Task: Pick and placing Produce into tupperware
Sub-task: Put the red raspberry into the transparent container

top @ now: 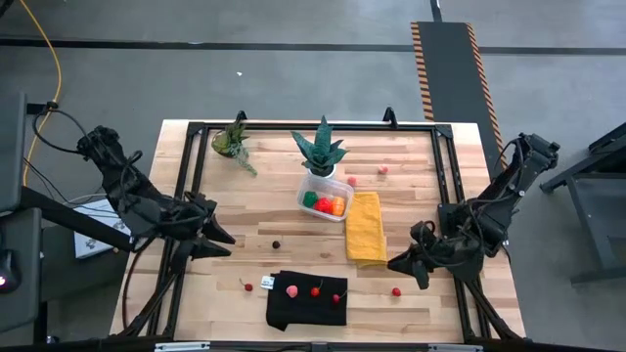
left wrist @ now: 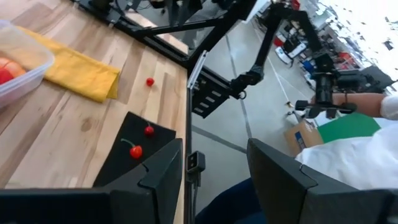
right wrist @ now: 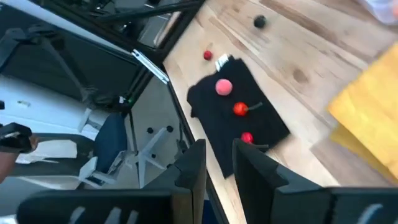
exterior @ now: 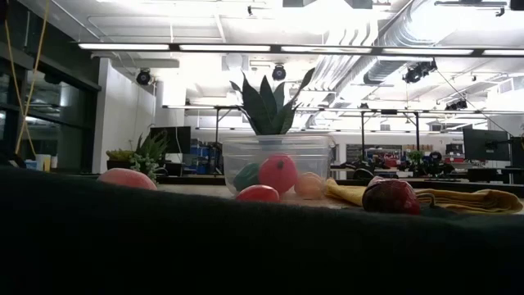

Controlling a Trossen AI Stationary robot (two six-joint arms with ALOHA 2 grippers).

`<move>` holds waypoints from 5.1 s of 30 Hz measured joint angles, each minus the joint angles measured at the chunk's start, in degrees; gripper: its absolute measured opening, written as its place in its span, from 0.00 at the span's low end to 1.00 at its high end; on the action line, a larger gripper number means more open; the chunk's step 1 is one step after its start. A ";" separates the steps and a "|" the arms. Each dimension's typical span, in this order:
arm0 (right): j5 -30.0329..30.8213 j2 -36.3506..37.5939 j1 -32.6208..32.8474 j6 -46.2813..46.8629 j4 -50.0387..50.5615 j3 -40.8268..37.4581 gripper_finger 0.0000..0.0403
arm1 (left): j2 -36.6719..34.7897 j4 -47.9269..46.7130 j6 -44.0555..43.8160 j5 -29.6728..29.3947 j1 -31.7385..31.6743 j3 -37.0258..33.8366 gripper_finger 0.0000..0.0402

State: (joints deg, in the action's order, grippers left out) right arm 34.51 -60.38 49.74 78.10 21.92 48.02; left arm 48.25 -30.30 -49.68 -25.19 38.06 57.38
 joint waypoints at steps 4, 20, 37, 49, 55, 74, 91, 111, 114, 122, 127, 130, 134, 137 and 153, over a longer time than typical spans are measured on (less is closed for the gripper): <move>-0.01 -0.70 0.60 4.56 1.95 0.01 0.17 | 0.00 0.14 -1.65 -1.49 1.08 -1.45 0.42; -8.77 -7.77 -2.03 18.02 15.48 4.26 0.13 | -0.07 -1.55 -1.89 0.36 0.97 -2.72 0.42; -26.37 -25.09 -4.33 22.40 41.77 25.19 0.11 | -0.07 -3.43 0.56 3.34 0.97 -2.72 0.42; -22.29 -32.74 -2.50 22.97 47.19 34.24 0.12 | -0.07 -3.85 0.56 3.82 0.97 -2.72 0.42; -13.31 -32.74 3.64 31.28 48.73 33.63 0.23 | -0.04 -4.23 0.56 4.47 0.99 -2.72 0.42; -3.37 -43.26 13.91 41.47 51.43 33.56 0.46 | 0.02 -4.13 0.88 3.78 0.98 -2.72 0.42; -7.30 -39.76 13.66 45.54 30.14 18.57 0.46 | 0.02 -4.13 -1.19 3.54 0.97 -2.72 0.42; -13.37 -13.61 7.88 37.34 11.98 -6.94 0.46 | 0.02 -4.11 -3.09 3.52 0.97 -2.72 0.42; -18.98 -14.17 4.67 31.89 11.60 -6.94 0.46 | 0.04 -4.13 -3.11 3.49 0.97 -2.72 0.42; -20.20 -14.21 0.39 25.80 12.62 -6.87 0.46 | 0.02 -4.09 -3.39 3.47 0.97 -2.72 0.42; -23.05 -14.21 -1.14 23.35 12.93 -6.87 0.46 | 0.02 -4.11 -3.53 3.45 0.97 -2.72 0.42; -24.34 -14.21 -2.00 21.84 12.59 -6.87 0.46 | 0.02 -4.11 -3.55 3.45 0.97 -2.72 0.42; -25.10 -14.21 -2.56 20.42 11.70 -6.87 0.46 | 0.02 -4.13 -3.53 3.42 0.97 -2.72 0.42; -25.46 -14.21 -2.54 20.40 11.64 -6.87 0.46 | 0.02 -4.13 -3.53 3.41 0.97 -2.72 0.42; -27.94 -14.27 -3.24 17.59 17.30 -2.96 0.46 | 0.03 -4.52 -3.11 3.08 0.97 -2.72 0.42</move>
State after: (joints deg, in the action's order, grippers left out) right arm 6.56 -74.65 46.49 95.68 39.21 45.06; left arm 48.28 -34.82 -52.80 -22.11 39.03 54.65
